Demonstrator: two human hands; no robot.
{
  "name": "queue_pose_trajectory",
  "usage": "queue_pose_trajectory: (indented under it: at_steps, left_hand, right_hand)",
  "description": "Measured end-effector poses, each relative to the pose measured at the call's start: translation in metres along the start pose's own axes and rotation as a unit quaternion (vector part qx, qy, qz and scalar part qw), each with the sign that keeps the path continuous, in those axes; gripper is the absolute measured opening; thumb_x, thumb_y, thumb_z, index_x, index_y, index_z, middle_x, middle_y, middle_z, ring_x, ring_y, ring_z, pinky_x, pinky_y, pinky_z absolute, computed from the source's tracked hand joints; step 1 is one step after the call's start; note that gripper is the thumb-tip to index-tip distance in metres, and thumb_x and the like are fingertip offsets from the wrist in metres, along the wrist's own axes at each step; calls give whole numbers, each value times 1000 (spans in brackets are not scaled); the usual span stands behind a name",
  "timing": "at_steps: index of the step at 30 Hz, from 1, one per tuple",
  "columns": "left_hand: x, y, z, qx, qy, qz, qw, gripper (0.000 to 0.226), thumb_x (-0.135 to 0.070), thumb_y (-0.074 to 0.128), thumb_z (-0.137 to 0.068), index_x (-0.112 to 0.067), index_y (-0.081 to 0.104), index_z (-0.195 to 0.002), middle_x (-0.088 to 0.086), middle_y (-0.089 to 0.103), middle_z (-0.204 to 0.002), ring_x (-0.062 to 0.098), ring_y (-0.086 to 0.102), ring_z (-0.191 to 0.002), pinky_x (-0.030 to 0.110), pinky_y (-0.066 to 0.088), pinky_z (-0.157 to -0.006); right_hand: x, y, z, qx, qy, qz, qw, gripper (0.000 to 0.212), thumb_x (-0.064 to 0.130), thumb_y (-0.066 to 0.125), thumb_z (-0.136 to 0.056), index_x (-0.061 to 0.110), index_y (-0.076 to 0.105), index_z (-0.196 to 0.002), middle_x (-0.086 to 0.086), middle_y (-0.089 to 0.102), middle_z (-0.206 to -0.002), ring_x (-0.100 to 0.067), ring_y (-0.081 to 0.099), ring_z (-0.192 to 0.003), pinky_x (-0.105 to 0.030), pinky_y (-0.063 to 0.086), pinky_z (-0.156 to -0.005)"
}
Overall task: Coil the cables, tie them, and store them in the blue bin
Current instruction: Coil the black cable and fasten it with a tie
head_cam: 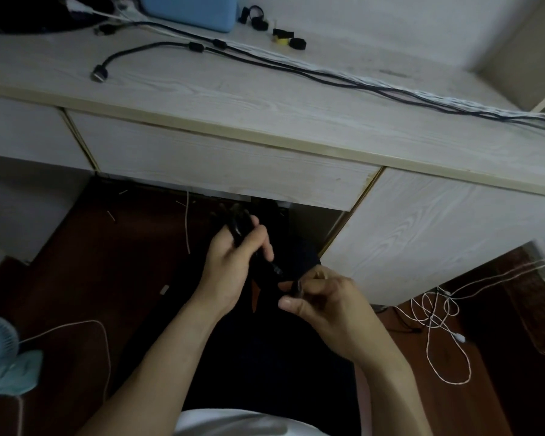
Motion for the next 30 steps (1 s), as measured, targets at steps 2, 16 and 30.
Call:
queue_pose_trajectory:
  at_steps: [2,16,30]
  left_hand:
    - [-2,5,3,57,6,-83,995,14,-19,56,-98,-26,61,-86,2,62,-70,20,60,-70,36,48,-84]
    - [11,38,28,269,-249,7,930,67,-64,46,-90,1,61,-94,8,45,-52,20,39,-42,32,44,-53]
    - [-7,62,-6,313,-204,109,921,34,-37,77,-79,-6,64,-83,9,56,-64,27,63,-71,47,46,-92]
  right_hand:
    - [2,-3,1,-43,-19,-11,999,12,48,70,-85,39,71,-78,13,62,-82,-10,65,-76,-17,46,-61]
    - [-8,-6,-1,-266,57,-127,954,54,57,84,-65,30,59,-105,16,58,-100,-2,60,-92,-16,48,-76]
    - [6,-69,-66,-155,23,-192,969,31,25,70,-91,-1,64,-76,-10,61,-59,-17,59,-57,-28,47,-57]
Point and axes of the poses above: each hand's wrist, its own z-axis away from the middle knuckle, its own y-axis out of the palm, x = y × z, the point moved 4 cm from there along -z, towards the middle knuckle
